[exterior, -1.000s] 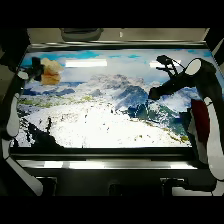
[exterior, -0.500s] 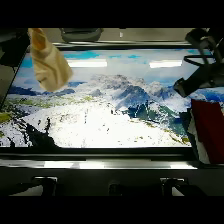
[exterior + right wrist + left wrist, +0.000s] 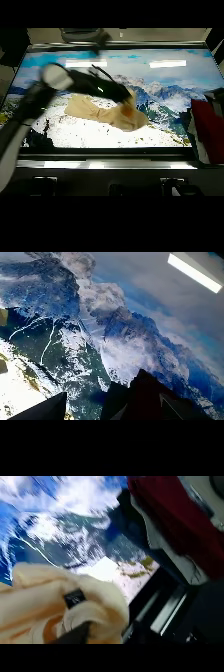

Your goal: Fold the shirts.

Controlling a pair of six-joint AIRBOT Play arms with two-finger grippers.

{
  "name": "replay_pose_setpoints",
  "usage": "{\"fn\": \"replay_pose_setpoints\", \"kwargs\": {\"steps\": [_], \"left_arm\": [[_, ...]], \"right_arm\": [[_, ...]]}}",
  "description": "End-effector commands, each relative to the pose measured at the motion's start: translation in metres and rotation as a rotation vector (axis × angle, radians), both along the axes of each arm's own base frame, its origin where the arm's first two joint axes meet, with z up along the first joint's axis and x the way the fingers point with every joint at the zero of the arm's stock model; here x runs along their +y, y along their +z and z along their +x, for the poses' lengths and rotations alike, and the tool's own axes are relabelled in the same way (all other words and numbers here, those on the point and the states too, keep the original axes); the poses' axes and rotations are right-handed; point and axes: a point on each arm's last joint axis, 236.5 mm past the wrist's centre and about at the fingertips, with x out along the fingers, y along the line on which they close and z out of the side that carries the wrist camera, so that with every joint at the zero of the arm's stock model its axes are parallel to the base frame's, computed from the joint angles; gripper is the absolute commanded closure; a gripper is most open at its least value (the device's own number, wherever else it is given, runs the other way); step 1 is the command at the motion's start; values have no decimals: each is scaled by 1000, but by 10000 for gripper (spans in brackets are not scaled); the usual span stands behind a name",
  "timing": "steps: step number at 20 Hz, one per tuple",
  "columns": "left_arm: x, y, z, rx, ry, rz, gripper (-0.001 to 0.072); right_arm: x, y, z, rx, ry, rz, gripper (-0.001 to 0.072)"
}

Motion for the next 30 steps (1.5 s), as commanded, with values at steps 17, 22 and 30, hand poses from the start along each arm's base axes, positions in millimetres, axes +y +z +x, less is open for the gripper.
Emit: {"fn": "replay_pose_setpoints", "kwargs": {"steps": [17, 22, 30], "left_arm": [[326, -220, 146, 580, 670, 377, 8], [299, -258, 168, 576, 695, 329, 88], [277, -274, 174, 594, 689, 279, 668]], "right_arm": [[24, -313, 81, 849, 51, 94, 19], [19, -342, 80, 914, 41, 76, 1], [7, -373, 73, 937, 24, 23, 0]]}}
